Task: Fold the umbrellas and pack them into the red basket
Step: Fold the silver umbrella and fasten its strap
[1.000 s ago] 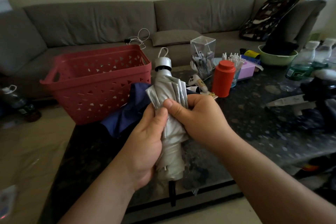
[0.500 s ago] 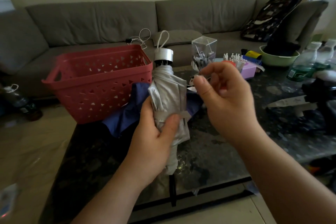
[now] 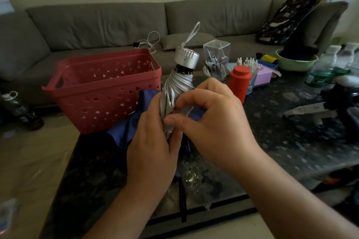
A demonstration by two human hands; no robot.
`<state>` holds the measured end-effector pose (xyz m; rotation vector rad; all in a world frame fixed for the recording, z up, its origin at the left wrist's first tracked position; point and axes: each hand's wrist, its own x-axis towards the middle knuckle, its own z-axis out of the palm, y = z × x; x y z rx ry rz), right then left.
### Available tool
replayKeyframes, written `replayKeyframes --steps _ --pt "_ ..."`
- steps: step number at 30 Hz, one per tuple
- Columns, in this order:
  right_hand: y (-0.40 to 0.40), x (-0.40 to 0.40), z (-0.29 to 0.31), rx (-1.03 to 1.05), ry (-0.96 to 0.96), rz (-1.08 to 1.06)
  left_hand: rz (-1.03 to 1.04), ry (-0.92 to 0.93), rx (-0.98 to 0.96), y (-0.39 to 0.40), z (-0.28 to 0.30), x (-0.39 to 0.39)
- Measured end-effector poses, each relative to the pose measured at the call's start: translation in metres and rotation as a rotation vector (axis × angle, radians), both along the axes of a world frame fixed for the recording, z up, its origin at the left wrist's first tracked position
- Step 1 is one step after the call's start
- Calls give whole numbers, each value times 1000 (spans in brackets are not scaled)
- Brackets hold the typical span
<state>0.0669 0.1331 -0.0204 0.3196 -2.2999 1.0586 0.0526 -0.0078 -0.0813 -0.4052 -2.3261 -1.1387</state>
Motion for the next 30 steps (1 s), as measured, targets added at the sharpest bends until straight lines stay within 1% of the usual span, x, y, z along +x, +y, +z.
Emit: replayKeyframes --steps 3,6,7,10,11,12,14,17,20,22,24,27,28,30 --pt "-3 -2 -3 27 26 -78 17 -7 -11 4 -2 1" --pt "-5 -3 -3 13 19 -72 2 1 16 4 -2 1" --pt "-4 -3 -3 -39 -14 -47 -8 -4 49 4 -2 0" --pt "4 -6 -3 -270 -108 26 -22 -50 238 -1 -1 -6" --pt "7 -7 -2 -330 -135 36 -2 -51 251 -4 0 -8" --pt "9 -7 -1 -365 -146 40 23 -35 218 -6 2 -10" --pt "11 -7 1 -344 -104 39 56 3 146 -10 5 -11" --pt "7 -1 3 -196 13 61 52 8 107 -8 6 -8" --pt "3 0 -1 -5 122 27 91 1 -4 -4 1 -6" --pt "0 0 -2 27 93 -49 104 20 -44 -3 -3 -4" --pt "-4 -2 -4 9 30 -87 113 45 -71 -2 -4 -2" --pt "-7 -6 -8 -36 25 -108 110 75 -108 0 -4 0" --pt "-7 -7 -7 -81 8 -83 102 72 -110 0 -4 0" --pt "-2 -10 -5 -235 -110 15 56 43 -73 1 -2 -1"
